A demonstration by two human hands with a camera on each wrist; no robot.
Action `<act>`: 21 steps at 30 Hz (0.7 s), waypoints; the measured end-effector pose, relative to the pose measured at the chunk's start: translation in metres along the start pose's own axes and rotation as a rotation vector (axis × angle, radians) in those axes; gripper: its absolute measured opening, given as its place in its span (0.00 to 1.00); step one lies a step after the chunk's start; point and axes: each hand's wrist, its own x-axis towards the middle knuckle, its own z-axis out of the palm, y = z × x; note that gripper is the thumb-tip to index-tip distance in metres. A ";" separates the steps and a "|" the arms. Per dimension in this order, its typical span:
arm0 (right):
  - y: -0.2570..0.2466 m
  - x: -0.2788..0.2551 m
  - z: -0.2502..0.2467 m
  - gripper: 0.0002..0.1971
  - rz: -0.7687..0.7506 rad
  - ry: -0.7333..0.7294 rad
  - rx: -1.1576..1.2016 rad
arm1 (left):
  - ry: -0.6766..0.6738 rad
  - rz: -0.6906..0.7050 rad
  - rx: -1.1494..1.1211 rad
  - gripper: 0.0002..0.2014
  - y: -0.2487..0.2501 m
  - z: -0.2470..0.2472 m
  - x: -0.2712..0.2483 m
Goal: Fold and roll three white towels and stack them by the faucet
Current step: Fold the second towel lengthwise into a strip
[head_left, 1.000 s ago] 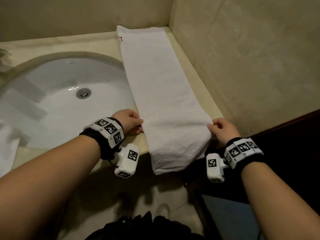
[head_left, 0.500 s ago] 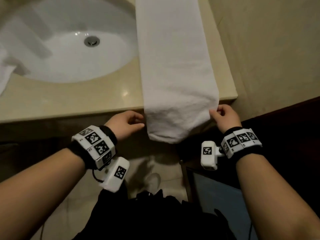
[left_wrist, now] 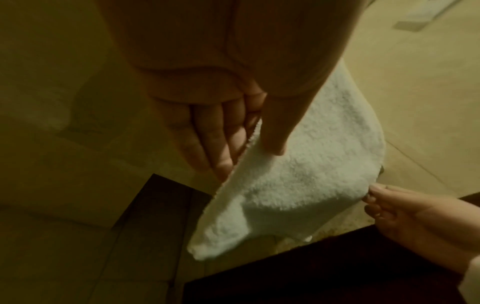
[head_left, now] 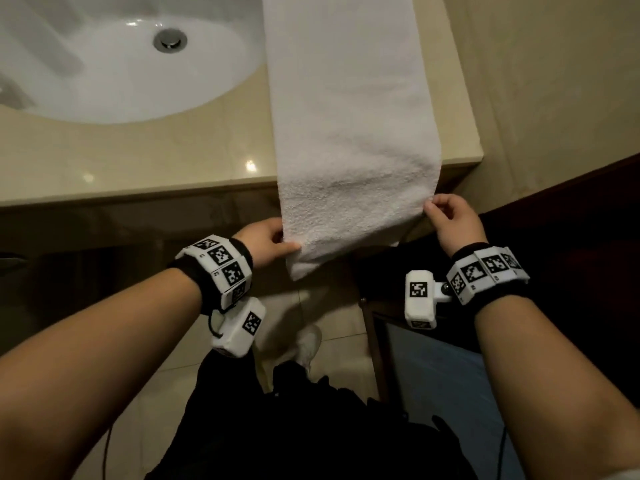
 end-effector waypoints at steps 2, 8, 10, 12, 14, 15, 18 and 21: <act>-0.005 -0.003 -0.003 0.10 -0.005 0.030 -0.026 | -0.006 -0.009 0.082 0.18 0.004 -0.006 -0.006; -0.048 -0.007 -0.018 0.03 -0.116 -0.017 -0.035 | 0.025 0.078 0.321 0.09 0.033 -0.059 -0.030; -0.079 0.003 -0.018 0.03 -0.174 -0.037 -0.027 | 0.059 0.133 0.337 0.06 0.049 -0.087 -0.035; -0.114 0.018 -0.013 0.03 -0.224 -0.044 -0.011 | 0.137 0.177 0.330 0.07 0.065 -0.119 -0.033; -0.147 0.039 -0.007 0.04 -0.269 -0.061 0.001 | 0.238 0.209 0.298 0.08 0.078 -0.152 -0.022; -0.161 0.049 -0.004 0.04 -0.295 -0.075 -0.009 | 0.281 0.222 0.282 0.09 0.082 -0.167 -0.015; -0.202 0.094 0.006 0.06 -0.367 -0.106 -0.079 | 0.347 0.236 0.273 0.15 0.092 -0.212 0.020; -0.235 0.150 0.015 0.11 -0.394 -0.130 -0.173 | 0.360 0.239 0.371 0.20 0.106 -0.252 0.070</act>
